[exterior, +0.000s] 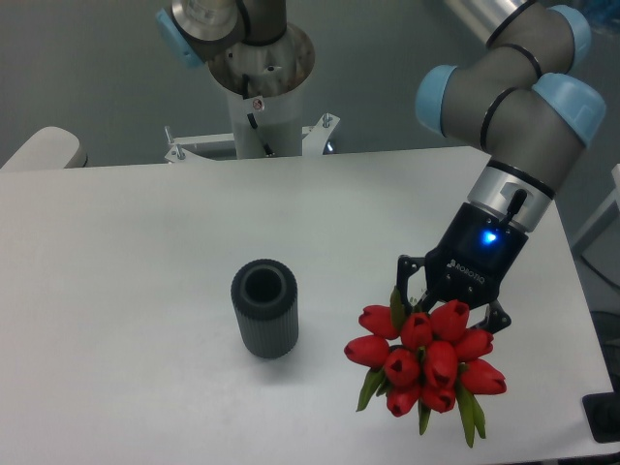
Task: Insert the flowers into the vase
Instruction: 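Hold the red tulip bunch in the gripper and start moving toward the vase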
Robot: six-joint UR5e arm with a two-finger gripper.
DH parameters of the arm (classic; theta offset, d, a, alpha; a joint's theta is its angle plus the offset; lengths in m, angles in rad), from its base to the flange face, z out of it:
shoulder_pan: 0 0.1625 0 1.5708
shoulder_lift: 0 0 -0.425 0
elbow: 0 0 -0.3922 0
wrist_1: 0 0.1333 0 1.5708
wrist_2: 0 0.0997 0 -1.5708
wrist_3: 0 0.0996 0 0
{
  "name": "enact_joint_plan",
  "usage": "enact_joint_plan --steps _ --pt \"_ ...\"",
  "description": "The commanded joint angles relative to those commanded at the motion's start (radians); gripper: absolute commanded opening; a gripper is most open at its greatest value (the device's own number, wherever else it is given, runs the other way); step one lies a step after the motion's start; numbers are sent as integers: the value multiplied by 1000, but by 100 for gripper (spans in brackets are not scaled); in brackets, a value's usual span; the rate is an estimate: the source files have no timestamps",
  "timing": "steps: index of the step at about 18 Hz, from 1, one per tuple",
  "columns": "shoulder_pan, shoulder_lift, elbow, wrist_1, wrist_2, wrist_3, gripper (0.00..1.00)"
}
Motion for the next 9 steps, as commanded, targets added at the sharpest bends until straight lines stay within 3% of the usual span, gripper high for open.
enact_joint_plan --steps 9 --pt "-20 2 -9 25 -2 0 28"
